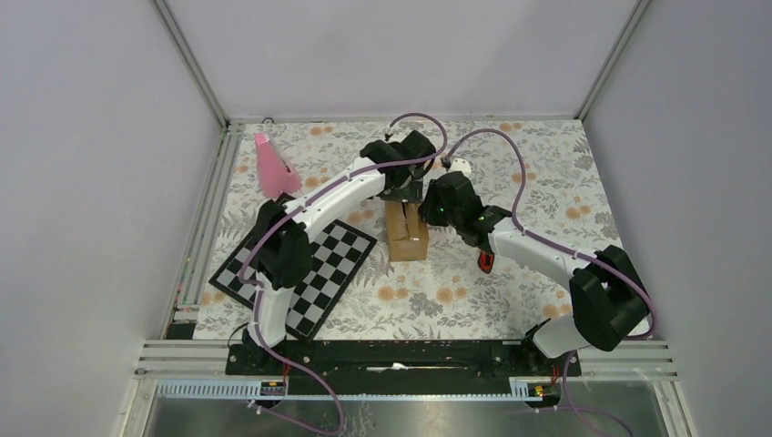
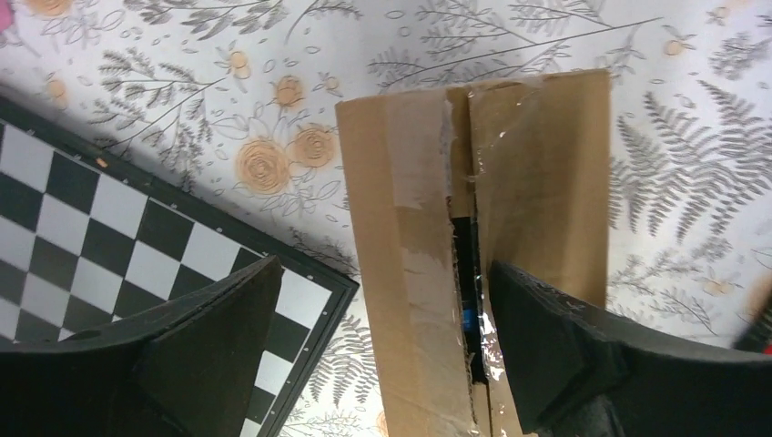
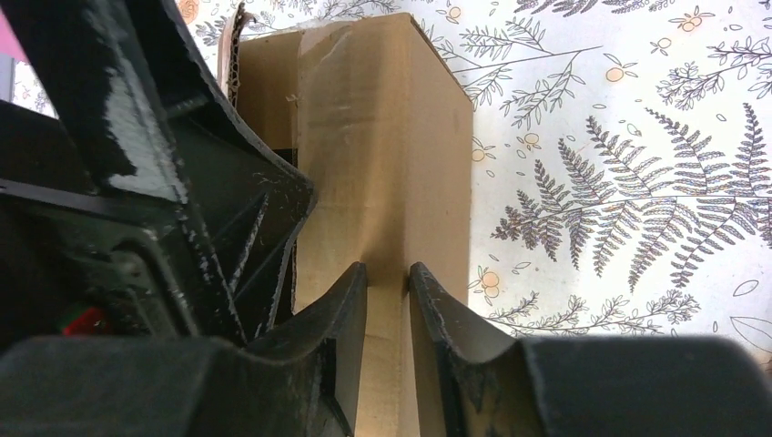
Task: Unpack the express box
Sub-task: Open the express box at the center of the board.
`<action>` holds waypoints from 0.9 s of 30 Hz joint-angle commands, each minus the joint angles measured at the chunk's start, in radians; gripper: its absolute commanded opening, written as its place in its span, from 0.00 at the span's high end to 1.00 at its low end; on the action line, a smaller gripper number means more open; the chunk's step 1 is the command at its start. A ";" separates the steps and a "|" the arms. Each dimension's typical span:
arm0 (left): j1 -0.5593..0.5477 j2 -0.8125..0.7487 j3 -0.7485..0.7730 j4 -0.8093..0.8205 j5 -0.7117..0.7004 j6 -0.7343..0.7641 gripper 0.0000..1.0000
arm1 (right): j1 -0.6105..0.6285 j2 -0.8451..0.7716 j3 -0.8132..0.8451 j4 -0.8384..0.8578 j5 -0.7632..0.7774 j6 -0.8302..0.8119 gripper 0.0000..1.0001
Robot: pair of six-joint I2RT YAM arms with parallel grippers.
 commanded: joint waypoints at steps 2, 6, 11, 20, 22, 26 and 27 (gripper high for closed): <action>-0.007 -0.009 0.028 -0.065 -0.149 -0.003 0.13 | 0.012 -0.032 -0.008 -0.020 0.043 -0.002 1.00; -0.008 -0.032 0.020 -0.058 -0.144 -0.008 0.36 | 0.012 -0.035 -0.014 -0.021 0.061 0.000 1.00; 0.021 -0.099 -0.055 0.015 -0.068 0.008 0.65 | 0.013 -0.038 -0.016 -0.022 0.066 0.000 1.00; 0.187 -0.418 -0.549 0.504 0.356 -0.046 1.00 | 0.013 -0.066 0.027 -0.070 0.052 -0.027 0.83; 0.217 -0.470 -0.631 0.592 0.433 -0.064 1.00 | 0.018 -0.078 0.059 -0.093 0.053 -0.045 0.64; 0.222 -0.501 -0.667 0.631 0.461 -0.077 1.00 | 0.060 -0.082 0.142 -0.158 0.086 -0.075 0.32; 0.222 -0.504 -0.671 0.639 0.461 -0.080 1.00 | 0.078 -0.078 0.166 -0.175 0.100 -0.082 0.27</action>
